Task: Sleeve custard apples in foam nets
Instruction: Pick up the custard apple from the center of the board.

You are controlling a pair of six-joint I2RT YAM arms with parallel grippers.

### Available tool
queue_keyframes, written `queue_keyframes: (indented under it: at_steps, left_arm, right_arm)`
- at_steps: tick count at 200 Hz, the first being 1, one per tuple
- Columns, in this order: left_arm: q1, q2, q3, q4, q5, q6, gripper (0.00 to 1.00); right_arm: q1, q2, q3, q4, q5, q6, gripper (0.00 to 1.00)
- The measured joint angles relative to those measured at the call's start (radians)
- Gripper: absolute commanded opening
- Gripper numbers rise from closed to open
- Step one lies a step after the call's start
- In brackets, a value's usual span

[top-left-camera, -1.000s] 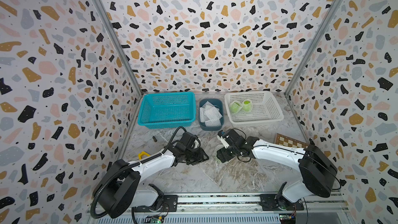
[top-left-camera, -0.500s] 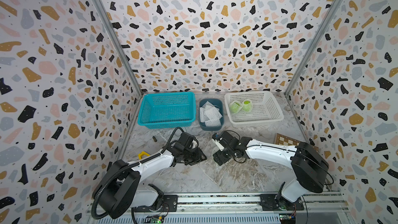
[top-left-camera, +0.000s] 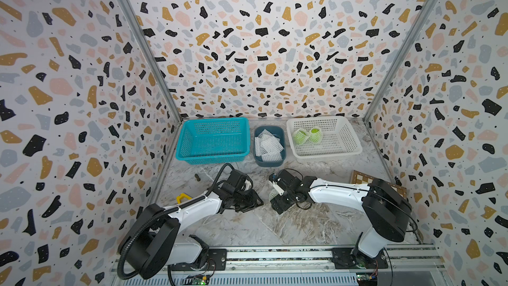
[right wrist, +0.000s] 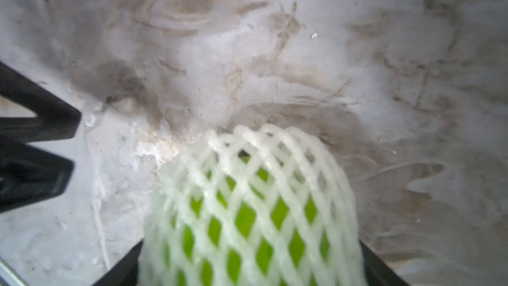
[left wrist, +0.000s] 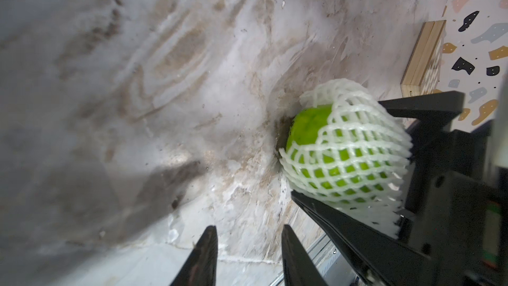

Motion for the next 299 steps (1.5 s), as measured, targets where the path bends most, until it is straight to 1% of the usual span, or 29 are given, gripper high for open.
queue_keyframes:
  at_steps: [10, 57, 77, 104, 125, 151, 181, 200, 228, 257, 272, 299]
  left_arm:
    - [0.000, 0.000, 0.000, 0.000, 0.003, 0.000, 0.38]
    - [0.005, 0.000, 0.000, 0.000, 0.009, 0.000, 0.38]
    - [0.013, -0.005, 0.000, -0.002, 0.009, 0.000, 0.38]
    - [0.035, -0.068, 0.002, -0.036, 0.012, 0.003, 0.38]
    - [0.060, -0.146, 0.024, -0.088, 0.016, 0.008, 0.38]
    - [0.089, -0.257, 0.085, -0.136, 0.039, 0.027, 0.38]
    - [0.104, -0.378, 0.158, -0.155, 0.091, 0.049, 0.35]
    - [0.105, -0.435, 0.188, -0.150, 0.146, 0.057, 0.33]
    - [0.105, -0.472, 0.203, -0.122, 0.243, 0.056, 0.33]
    - [0.105, -0.470, 0.203, -0.097, 0.325, 0.045, 0.40]
    - [0.099, -0.470, 0.204, -0.071, 0.352, 0.036, 0.42]
    - [0.072, -0.470, 0.221, -0.050, 0.380, 0.028, 0.42]
  right_arm:
    - [0.000, 0.012, 0.000, 0.000, 0.000, -0.001, 0.87]
    - [0.000, 0.019, -0.004, 0.019, 0.000, -0.006, 0.78]
    - [-0.002, -0.003, -0.034, 0.056, -0.016, -0.019, 0.78]
    - [-0.005, -0.121, -0.117, 0.121, -0.058, -0.055, 0.77]
    - [-0.005, -0.261, -0.171, 0.194, -0.087, -0.091, 0.77]
    - [-0.005, -0.436, -0.235, 0.307, -0.115, -0.136, 0.77]
    - [0.000, -0.604, -0.321, 0.428, -0.134, -0.183, 0.77]
    - [0.007, -0.664, -0.351, 0.468, -0.165, -0.209, 0.77]
    - [0.035, -0.695, -0.359, 0.502, -0.210, -0.234, 0.77]
    - [0.054, -0.713, -0.359, 0.525, -0.256, -0.247, 0.77]
    - [0.057, -0.715, -0.359, 0.529, -0.274, -0.250, 0.77]
    - [0.060, -0.714, -0.359, 0.530, -0.289, -0.253, 0.76]
